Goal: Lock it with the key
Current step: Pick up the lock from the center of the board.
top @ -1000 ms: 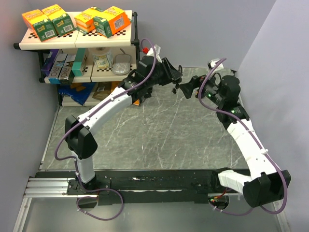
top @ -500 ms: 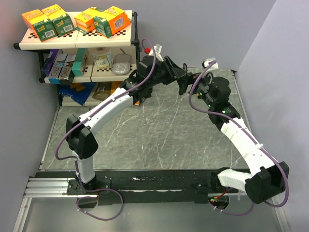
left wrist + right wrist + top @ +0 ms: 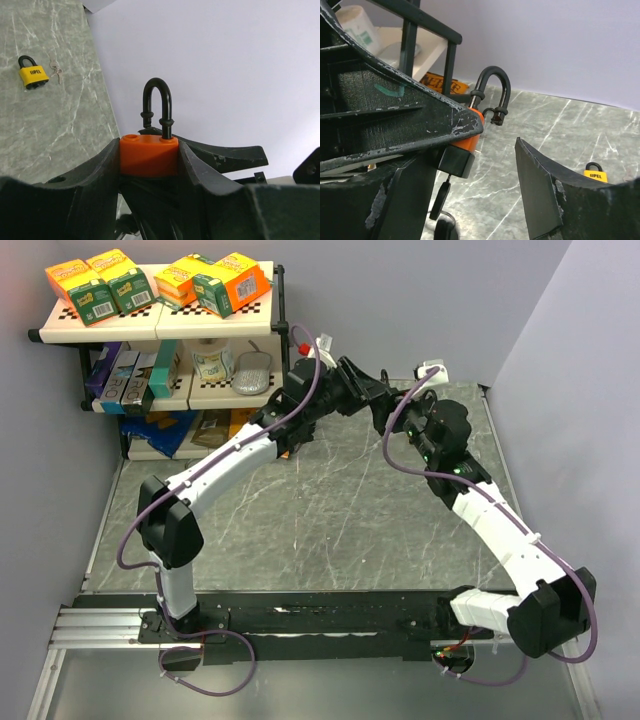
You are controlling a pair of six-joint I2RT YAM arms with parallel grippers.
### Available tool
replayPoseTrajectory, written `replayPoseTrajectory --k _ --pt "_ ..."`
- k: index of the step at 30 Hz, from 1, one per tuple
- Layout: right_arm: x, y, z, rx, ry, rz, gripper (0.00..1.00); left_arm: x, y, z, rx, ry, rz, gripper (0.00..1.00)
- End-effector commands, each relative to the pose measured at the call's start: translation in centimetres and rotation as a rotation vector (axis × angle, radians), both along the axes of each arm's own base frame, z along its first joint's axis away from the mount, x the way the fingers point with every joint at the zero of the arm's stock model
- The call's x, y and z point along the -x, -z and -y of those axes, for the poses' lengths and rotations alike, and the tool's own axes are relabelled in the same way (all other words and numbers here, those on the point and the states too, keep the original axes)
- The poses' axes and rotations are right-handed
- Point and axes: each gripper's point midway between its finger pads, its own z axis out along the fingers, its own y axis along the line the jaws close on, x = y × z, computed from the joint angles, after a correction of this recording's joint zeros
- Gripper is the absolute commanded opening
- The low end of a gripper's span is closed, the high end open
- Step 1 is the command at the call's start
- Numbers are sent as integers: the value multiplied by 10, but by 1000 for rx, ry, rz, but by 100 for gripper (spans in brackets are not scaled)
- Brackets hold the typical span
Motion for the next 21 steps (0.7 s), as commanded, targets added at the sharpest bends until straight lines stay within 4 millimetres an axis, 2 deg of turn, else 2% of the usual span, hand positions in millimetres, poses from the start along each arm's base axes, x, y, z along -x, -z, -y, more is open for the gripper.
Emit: replayPoseTrajectory --k 1,5,8,9,11,13,14,16,17,18,20,21 --pt "-14 -26 13 -17 104 120 66 32 -23 11 89 107 -20 1" --pt "-16 -27 14 -9 113 132 56 34 -20 11 94 114 -41 1" --pt "-16 -26 15 3 121 131 35 35 -23 10 98 117 -36 4" --pt "-16 -26 16 8 124 131 18 35 -25 9 97 116 -30 7" --pt "-14 -25 17 19 127 118 1 35 -24 7 89 116 -23 19" --pt "-9 -30 18 15 118 121 0 32 -16 1 69 105 -19 30" --pt "-7 -28 20 17 116 115 0 32 -13 -1 62 111 -24 45" --pt "4 -33 20 19 89 131 0 30 -3 -9 41 108 -32 66" --pt "8 -31 19 24 71 129 0 30 -1 -12 32 114 -28 89" --pt "17 -37 21 22 58 142 0 31 0 -19 14 115 -5 98" --pt "28 -35 18 35 6 144 0 32 3 -26 -5 122 12 96" --pt "37 -37 20 40 -6 145 0 36 -2 -34 -5 139 59 96"
